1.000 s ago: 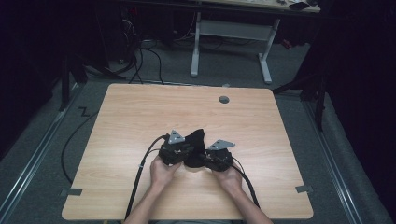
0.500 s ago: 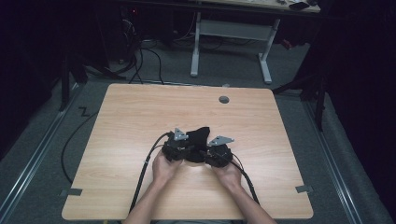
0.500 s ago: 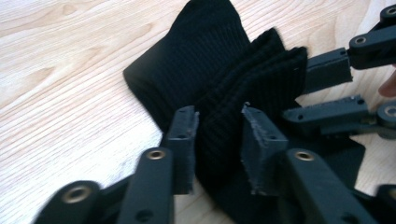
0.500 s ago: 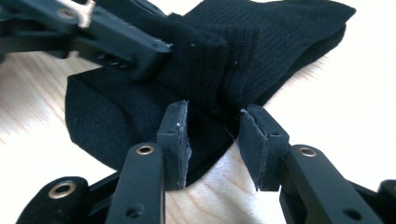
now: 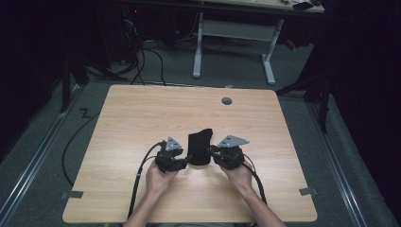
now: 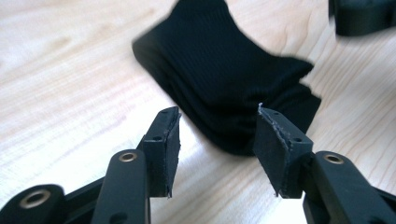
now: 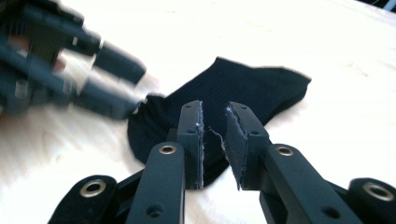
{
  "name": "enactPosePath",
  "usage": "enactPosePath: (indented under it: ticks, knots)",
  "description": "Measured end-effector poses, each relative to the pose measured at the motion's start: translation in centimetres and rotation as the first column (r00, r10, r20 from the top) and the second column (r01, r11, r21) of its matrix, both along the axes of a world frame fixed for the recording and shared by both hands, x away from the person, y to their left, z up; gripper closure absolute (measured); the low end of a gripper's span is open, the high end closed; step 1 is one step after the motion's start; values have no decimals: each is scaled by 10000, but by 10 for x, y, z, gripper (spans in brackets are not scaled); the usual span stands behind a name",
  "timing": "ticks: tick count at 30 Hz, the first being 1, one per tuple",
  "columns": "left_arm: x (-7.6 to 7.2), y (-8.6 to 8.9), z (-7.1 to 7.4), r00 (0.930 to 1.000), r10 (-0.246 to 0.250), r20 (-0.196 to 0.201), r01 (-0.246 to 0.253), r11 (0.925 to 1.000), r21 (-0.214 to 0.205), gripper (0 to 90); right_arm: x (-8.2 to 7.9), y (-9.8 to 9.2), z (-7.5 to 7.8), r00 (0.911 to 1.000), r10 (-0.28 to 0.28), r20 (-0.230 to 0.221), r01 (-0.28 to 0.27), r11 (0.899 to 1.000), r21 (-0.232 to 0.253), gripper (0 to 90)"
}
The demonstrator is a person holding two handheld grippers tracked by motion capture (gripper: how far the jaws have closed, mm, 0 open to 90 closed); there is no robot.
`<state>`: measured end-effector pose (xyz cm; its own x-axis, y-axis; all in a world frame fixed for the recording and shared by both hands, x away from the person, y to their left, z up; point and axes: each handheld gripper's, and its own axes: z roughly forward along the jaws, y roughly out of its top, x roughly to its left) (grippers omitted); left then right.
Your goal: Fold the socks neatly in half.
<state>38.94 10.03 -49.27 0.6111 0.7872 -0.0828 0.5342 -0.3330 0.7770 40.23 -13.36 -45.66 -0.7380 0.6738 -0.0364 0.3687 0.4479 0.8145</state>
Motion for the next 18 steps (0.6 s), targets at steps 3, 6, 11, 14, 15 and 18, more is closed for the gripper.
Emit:
enactPosePath:
  ticks: [3,6,11,14,15,18]
  knots:
    - [-3,-9,-9,9998,-178,-114,187,9963,843,510,11,8,-2,9997,-47,-235,44,9999,-111,763]
    - [-8,-12,-10,9996,-298,-18,298,9952,929,511,21,19,-13,9974,-21,-721,-15,9987,-504,765]
    - [-12,-4,3,9999,-13,168,17,9997,-256,509,19,26,-32,9946,115,-1036,-211,9955,-919,743]
    - [-6,-6,13,9982,455,398,-439,9982,-405,509,18,23,-35,9951,52,-984,-132,9966,-811,721]
    - [-1,-10,14,9980,515,368,-508,9985,-190,510,18,22,-36,9951,64,-983,-139,9970,-761,721]
    - [8,-16,9,9985,537,113,-536,9985,-76,507,16,23,-37,9963,59,-861,-133,9962,-861,720]
